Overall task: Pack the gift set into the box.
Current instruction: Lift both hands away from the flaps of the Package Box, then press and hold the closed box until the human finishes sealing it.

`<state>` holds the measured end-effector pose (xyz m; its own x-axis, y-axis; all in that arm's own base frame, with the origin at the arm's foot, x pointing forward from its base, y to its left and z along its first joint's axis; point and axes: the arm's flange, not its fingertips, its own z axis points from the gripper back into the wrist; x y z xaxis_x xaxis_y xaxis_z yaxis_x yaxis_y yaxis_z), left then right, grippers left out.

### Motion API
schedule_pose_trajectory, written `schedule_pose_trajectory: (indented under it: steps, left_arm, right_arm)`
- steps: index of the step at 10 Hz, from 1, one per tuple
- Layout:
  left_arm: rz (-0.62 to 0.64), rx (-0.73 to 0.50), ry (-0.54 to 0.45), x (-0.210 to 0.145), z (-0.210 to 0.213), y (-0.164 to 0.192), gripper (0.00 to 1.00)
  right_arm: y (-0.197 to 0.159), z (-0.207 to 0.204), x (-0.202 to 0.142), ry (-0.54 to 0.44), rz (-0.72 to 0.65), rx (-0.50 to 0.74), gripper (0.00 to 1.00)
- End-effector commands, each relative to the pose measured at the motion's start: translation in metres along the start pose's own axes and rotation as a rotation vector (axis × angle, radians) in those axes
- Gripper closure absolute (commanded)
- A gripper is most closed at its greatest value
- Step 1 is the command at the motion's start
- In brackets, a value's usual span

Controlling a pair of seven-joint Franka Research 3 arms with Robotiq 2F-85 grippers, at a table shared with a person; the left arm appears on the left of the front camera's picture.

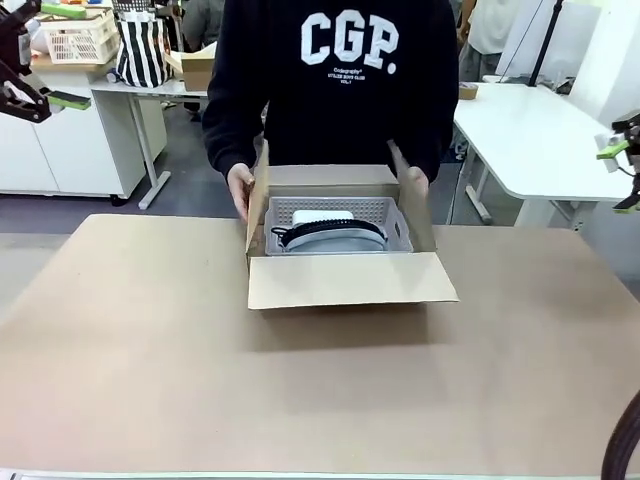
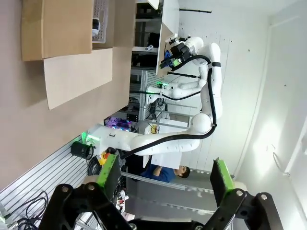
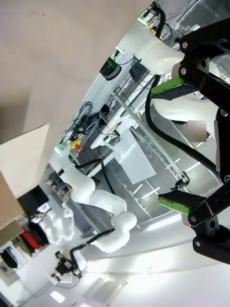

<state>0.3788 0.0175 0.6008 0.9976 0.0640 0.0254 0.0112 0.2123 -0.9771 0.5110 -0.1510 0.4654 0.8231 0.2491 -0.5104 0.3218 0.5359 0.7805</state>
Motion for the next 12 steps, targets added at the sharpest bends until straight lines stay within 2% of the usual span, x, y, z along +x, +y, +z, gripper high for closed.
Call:
schedule_pose_trajectory:
  steps: [1,12]
  left_arm:
    - [-0.024,-0.024,-0.008,0.0016,0.0041,0.0019,0.0]
    - [-0.024,-0.024,-0.008,0.0016,0.0041,0.0019,0.0]
  right_arm:
    - [0.0032,0.0012,0.0005,-0.002,0.0,-0.004,0.0]
    - [0.0032,0.0012,0.0005,-0.002,0.0,-0.004,0.0]
